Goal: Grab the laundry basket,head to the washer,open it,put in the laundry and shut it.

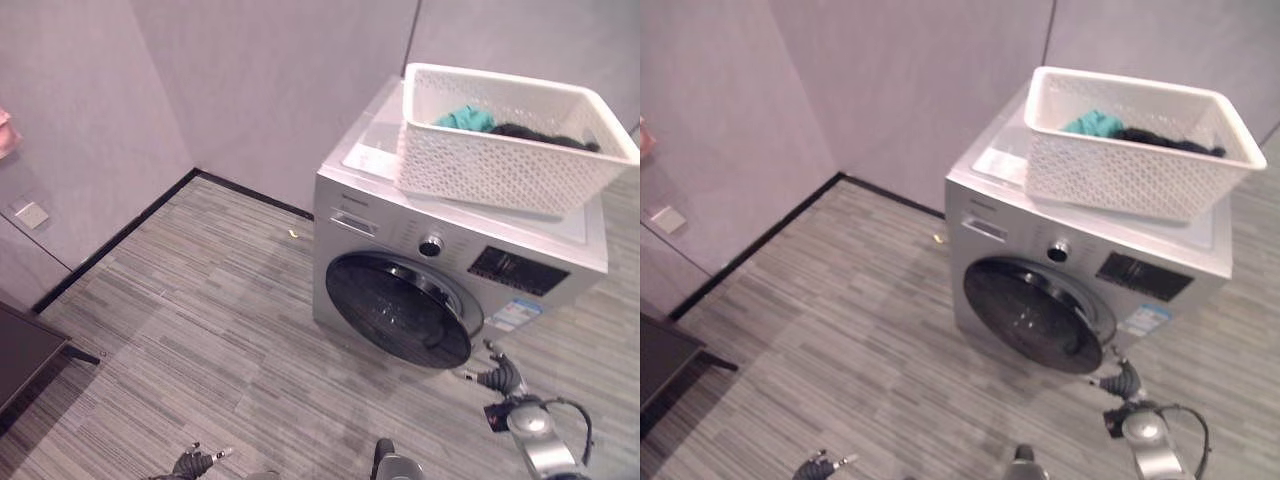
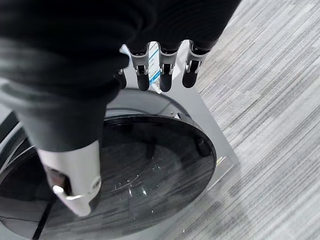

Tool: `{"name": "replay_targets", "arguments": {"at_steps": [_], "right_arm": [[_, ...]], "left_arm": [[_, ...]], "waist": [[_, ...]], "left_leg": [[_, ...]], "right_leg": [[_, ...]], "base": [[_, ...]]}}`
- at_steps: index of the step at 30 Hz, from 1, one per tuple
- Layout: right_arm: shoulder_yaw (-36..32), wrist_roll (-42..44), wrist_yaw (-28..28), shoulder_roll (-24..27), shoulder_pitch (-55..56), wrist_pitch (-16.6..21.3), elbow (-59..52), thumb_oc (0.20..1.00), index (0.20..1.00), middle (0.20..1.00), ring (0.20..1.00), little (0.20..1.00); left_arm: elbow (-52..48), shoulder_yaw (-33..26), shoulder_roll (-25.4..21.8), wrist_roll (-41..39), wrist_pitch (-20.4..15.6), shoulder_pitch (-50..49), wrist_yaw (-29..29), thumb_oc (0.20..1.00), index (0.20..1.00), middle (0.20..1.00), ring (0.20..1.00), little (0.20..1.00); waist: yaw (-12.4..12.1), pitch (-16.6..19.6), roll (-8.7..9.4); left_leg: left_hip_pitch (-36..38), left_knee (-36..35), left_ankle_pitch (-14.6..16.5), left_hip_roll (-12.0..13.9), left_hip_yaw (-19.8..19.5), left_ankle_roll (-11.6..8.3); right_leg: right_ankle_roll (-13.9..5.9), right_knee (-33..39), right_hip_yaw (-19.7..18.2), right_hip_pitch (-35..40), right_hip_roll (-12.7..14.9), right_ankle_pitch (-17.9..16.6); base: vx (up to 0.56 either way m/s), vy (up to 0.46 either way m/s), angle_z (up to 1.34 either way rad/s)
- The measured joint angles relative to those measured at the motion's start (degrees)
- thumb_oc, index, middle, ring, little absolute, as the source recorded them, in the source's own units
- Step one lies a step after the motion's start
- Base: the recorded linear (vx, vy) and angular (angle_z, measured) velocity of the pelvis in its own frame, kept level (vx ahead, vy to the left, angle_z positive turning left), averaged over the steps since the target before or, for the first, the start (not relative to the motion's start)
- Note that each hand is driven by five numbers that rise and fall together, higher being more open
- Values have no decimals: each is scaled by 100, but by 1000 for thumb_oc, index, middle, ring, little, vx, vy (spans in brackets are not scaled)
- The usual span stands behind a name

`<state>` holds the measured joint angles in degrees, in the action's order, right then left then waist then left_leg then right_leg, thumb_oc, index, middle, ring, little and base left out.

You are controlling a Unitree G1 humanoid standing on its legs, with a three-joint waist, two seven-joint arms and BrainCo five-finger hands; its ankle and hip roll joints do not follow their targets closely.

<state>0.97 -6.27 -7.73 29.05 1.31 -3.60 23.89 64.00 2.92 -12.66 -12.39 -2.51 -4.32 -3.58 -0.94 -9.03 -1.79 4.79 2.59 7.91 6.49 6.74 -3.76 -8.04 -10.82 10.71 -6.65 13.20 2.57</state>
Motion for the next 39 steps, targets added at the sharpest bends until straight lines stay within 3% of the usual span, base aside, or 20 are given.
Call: {"name": "replay_targets", "arguments": {"at_steps": [1,2,3,5,8,13,21,24,28,29,35,39], "right_arm": [[-27,-142,-128,71,-125,162,-283,1000,1000,1000,1000,1000],[-32,-142,-164,95,-259,176,-316,1000,1000,1000,1000,1000],[-22,-144,-197,136,-298,194,-335,1000,1000,1000,1000,1000],[-13,-158,-210,323,-409,198,-263,1000,1000,1000,1000,1000],[156,-311,-214,466,-516,152,39,1000,1000,1000,1000,1000],[449,-356,-221,464,-866,136,419,1000,1000,1000,1000,1000],[830,-350,-403,520,-1789,148,913,1000,1000,1000,1000,1000],[814,-361,-478,1031,-2062,164,935,1000,1000,1000,1000,1000],[882,-420,-494,1461,-2574,177,1095,1000,1000,1000,1000,1000],[1307,-513,-519,1531,-3189,208,1417,1000,1000,1000,1000,1000],[2391,-584,-980,1531,-4201,529,1836,1000,1000,1000,1000,1000],[2562,-475,-925,1201,-4344,505,1840,1000,1000,1000,1000,1000]], "left_arm": [[-1,-60,-61,-7,-37,-48,7,1000,1000,1000,1000,1000],[94,-103,3,-11,10,-36,2,1000,1000,1000,1000,1000],[128,-134,21,-12,6,-79,15,1000,1000,1000,1000,1000],[99,-167,173,-19,7,-138,17,1000,1000,1000,1000,1000],[-156,-148,273,-25,2,-240,42,1000,1000,1000,1000,1000],[-329,20,91,-69,-57,-157,37,1000,1000,1000,1000,1000],[-535,277,34,-305,-91,-92,-5,1000,1000,1000,1000,1000],[-841,283,-37,-414,-176,51,-6,1000,1000,1000,1000,1000],[-886,253,-62,-545,-255,209,-30,1000,1000,1000,1000,1000],[-851,249,-42,-684,-285,334,-76,1000,1000,1000,1000,1000],[-1125,580,-17,-1029,-475,807,-242,1000,1000,1000,1000,1000],[-1421,643,38,-1207,-579,1014,-271,1000,1000,1000,1000,1000]], "waist": [[-122,109,133],[-146,147,105],[-162,191,63],[-217,207,50],[-219,213,33],[-316,201,138],[-462,-163,-99],[-452,-352,-196],[-445,-580,-299],[-435,-769,-273],[-122,-1026,-183],[-138,-1054,-246]], "left_leg": [[34,-142,-83,-59,15,-84],[13,-229,-158,50,-12,-68],[41,-348,-235,98,-51,-26],[96,-533,-368,214,-148,-124],[64,-609,-459,167,-321,-267],[-198,-578,-560,17,-538,-259],[-830,-533,-781,-30,-759,-272],[-1231,-501,-911,-44,-916,-285],[-1466,-504,-985,-42,-870,-292],[-1630,-507,-1028,-45,-693,-281],[-2029,-511,-1157,-42,-615,-295],[-1979,-690,-1233,49,-515,-297]], "right_leg": [[-238,580,101,253,57,-275],[-88,841,111,330,-101,-394],[-92,1091,150,444,-151,-529],[-23,1584,298,690,-357,-812],[-43,1586,441,768,-300,-826],[-99,1621,632,629,-131,-882],[-28,1588,778,153,-88,-1060],[3,1620,900,-139,-80,-1107],[49,1590,837,-418,-86,-1224],[72,1586,654,-702,-91,-1336],[136,1589,510,-1188,-105,-1469],[199,1630,392,-1274,-203,-1458]], "base": [[120,-137,-36],[91,-96,-25],[45,-58,2],[34,-68,9],[-21,-72,30],[-52,-35,25],[-84,-30,10],[-48,-42,25],[-39,-19,-11],[-63,-50,-33],[-54,-43,-15],[-18,-52,-17]]}}
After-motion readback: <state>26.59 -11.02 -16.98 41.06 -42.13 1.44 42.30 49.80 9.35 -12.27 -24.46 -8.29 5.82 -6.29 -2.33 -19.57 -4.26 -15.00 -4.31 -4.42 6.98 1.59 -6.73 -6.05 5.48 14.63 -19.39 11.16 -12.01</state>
